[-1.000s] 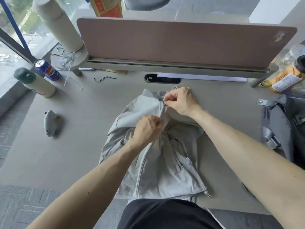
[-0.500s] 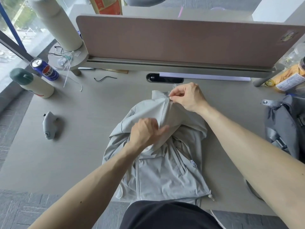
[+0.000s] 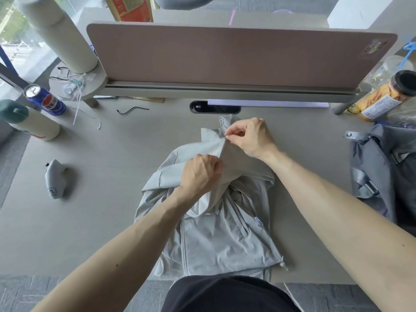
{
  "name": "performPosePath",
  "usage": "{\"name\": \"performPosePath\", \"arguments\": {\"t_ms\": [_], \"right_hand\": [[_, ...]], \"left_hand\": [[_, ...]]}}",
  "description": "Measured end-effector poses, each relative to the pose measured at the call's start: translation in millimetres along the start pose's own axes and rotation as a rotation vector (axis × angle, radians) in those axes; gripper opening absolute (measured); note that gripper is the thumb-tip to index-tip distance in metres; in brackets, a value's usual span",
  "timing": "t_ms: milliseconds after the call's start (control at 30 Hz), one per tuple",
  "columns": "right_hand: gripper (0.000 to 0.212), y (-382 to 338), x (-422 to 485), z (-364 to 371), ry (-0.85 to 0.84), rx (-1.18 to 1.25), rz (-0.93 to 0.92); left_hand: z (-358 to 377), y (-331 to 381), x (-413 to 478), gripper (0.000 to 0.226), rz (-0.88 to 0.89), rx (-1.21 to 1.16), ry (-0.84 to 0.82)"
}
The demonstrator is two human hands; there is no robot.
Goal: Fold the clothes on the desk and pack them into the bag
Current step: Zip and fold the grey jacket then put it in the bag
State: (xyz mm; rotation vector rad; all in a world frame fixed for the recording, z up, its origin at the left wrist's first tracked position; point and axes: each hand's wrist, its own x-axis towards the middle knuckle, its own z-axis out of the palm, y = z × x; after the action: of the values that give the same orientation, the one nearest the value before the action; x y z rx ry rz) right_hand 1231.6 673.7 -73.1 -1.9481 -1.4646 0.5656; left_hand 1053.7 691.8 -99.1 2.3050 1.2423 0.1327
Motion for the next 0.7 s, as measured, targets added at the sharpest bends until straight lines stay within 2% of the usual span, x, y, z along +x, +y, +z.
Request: {"name": "performPosePath", "arguments": {"t_ms": [233, 533, 700], "right_hand": [[0.003, 10, 13, -9, 0.082, 0.004, 0.077], [0.002, 14, 12, -11, 0.069, -0.002, 0.051], [0.002, 11, 0, -10, 0.038, 0.042, -0.018]], "left_hand": [[15, -9, -26, 0.051, -0.006, 0.009, -0.055], [25, -9, -47, 0.050, 0.019, -0.049, -0.067], [26, -14, -50, 0.046, -0.022, 0.018, -0.117]]}}
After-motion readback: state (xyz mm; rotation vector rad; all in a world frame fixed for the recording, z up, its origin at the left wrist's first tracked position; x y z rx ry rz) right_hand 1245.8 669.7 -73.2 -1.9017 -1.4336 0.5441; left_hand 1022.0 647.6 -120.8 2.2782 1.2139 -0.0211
